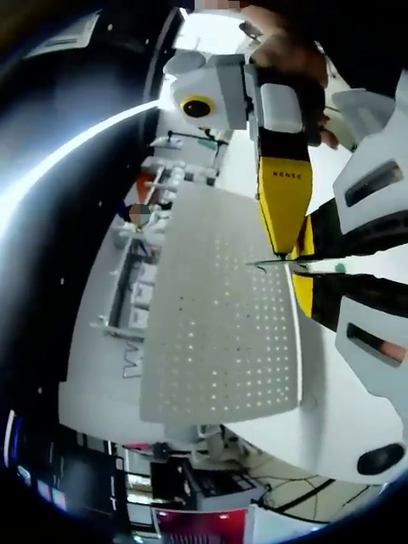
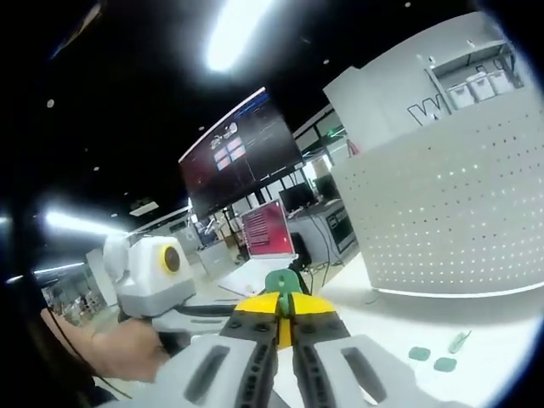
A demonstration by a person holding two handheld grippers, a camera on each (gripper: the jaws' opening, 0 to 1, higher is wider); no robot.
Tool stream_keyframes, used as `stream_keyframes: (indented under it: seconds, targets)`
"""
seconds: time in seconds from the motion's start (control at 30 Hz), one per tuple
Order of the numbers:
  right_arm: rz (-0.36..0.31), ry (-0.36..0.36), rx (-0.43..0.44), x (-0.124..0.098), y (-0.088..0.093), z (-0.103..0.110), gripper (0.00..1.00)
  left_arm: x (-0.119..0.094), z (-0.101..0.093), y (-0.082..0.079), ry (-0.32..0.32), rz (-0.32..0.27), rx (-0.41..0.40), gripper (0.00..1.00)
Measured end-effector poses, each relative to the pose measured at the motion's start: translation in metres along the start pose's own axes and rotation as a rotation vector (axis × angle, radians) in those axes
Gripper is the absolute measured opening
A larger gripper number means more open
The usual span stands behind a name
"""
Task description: Insert the hook assembly into the mounting plate slot until the hook locks in place.
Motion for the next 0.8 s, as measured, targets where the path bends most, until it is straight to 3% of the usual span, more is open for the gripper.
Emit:
stream_keyframes:
  seconds: [0.17, 0.3, 0.43, 0.53, 0.63, 0.8]
  targets:
    - [0.016, -0.004, -0.029, -0.001, 0.0, -0.002, 0.0, -0.006, 0.006, 0.005, 0.004, 0.017, 0.01, 0.25]
    - [0.012, 0.004, -0.033, -0.001, 0.0, -0.004, 0.0, -0.009, 0.01, 0.007, 0.0, 0.012, 0.018, 0.51]
    - [0.012, 0.004, -0.033, -0.003, 0.001, -0.003, 0.0, -0.012, 0.006, 0.01, 0.036, 0.033, 0.006, 0.6]
    - [0.019, 0.005, -0.044, -0.003, 0.003, -0.003, 0.0, -0.011, 0.005, 0.015, 0.056, 0.059, -0.004, 0.76]
    - [0.031, 0.018, -0.073, -0.005, 0.005, -0.005, 0.0, -0.01, 0.004, 0.018, 0.074, 0.048, -0.023, 0.9]
    - [0.039, 0.03, -0.087, -0.006, 0.01, -0.009, 0.0, -0.015, 0.003, 0.025, 0.085, 0.057, -0.061, 0.99]
Point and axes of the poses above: the point that each gripper's makers call its tool centre point, and the gripper's own axes: x roughly forward along the fingers, z roughly to its left, y roughly out of its underside, the point moved 3 cm from there along -x, roughly backward along the fingers, and after that the axes turned 3 degrees about -x, right-handed, at the moved point
